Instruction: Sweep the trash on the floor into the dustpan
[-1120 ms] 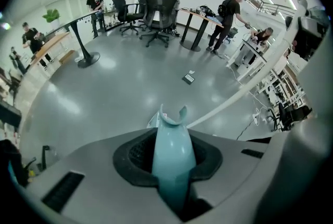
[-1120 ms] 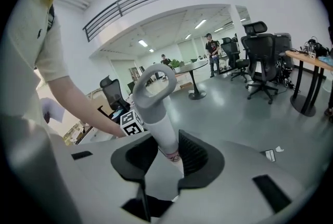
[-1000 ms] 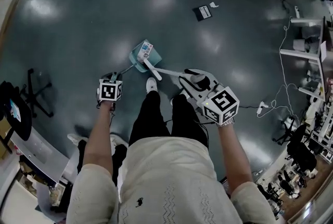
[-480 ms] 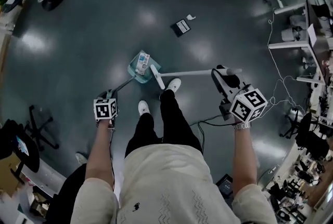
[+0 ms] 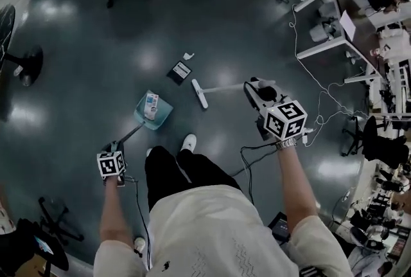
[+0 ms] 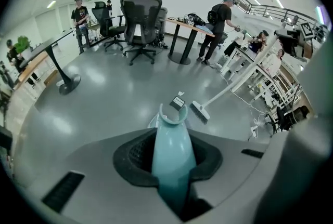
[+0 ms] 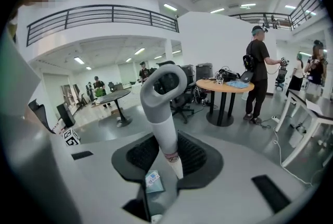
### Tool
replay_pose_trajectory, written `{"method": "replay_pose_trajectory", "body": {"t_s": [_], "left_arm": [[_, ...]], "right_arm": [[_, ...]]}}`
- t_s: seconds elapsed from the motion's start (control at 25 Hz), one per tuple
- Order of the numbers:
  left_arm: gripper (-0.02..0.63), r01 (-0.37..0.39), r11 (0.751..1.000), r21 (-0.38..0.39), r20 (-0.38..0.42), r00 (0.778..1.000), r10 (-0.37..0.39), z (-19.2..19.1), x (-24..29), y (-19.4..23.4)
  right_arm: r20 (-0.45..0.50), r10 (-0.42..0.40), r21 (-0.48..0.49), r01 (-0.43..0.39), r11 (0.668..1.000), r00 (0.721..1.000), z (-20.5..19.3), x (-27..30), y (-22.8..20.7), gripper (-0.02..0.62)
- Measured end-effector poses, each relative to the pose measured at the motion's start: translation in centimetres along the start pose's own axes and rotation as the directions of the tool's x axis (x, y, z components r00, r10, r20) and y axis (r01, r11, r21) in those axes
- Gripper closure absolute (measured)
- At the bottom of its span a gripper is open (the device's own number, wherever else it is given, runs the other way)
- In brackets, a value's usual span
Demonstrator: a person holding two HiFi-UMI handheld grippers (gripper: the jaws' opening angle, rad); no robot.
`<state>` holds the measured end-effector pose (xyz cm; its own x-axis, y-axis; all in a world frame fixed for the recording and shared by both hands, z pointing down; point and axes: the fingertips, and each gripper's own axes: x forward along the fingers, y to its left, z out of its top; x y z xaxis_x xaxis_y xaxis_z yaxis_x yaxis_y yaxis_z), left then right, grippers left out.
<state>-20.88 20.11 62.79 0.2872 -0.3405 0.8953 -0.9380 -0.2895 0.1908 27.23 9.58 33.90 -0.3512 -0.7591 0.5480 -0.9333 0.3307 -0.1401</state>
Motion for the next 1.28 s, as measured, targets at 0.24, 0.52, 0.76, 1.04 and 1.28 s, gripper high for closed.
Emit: {"method": "replay_pose_trajectory", "body": {"t_s": [0.24, 0.52, 0.76, 1.04, 1.28], "left_arm": [[0.514, 0.050, 0.996, 0.071, 0.017, 0.999, -0.052, 11.0, 2.1, 0.7], [0.514, 0.111, 0.960, 0.258, -0.051, 0.994, -0.101, 23.0, 6.1, 5.0], [0.514, 0.173, 0.870, 0.461, -0.181, 0.979, -0.099, 29.7, 12.9, 5.4], [0.514, 0.196, 0.879, 0.434, -0.202, 0.972, -0.117, 31.7, 17.8, 3.9], [0.514, 0.203, 0.890, 0.407, -0.180, 0.974, -0.140, 32.4, 20.2, 1.4]], "right_arm": [[-0.017, -0.107, 0.002, 0.107, 0.994, 0.994, 3.3, 2.1, -8.8, 0.474], [-0.001, -0.281, 0.133, 0.279, 0.951, 0.960, 4.9, 7.9, -16.7, 0.476], [-0.031, -0.358, 0.130, 0.359, 0.924, 0.933, 5.2, 14.9, -20.1, 0.479], [-0.102, -0.176, 0.027, 0.179, 0.983, 0.979, 2.4, 24.2, -9.4, 0.477], [-0.195, 0.054, -0.089, -0.073, 0.993, 0.979, 1.5, 28.0, 0.9, 0.476]]}}
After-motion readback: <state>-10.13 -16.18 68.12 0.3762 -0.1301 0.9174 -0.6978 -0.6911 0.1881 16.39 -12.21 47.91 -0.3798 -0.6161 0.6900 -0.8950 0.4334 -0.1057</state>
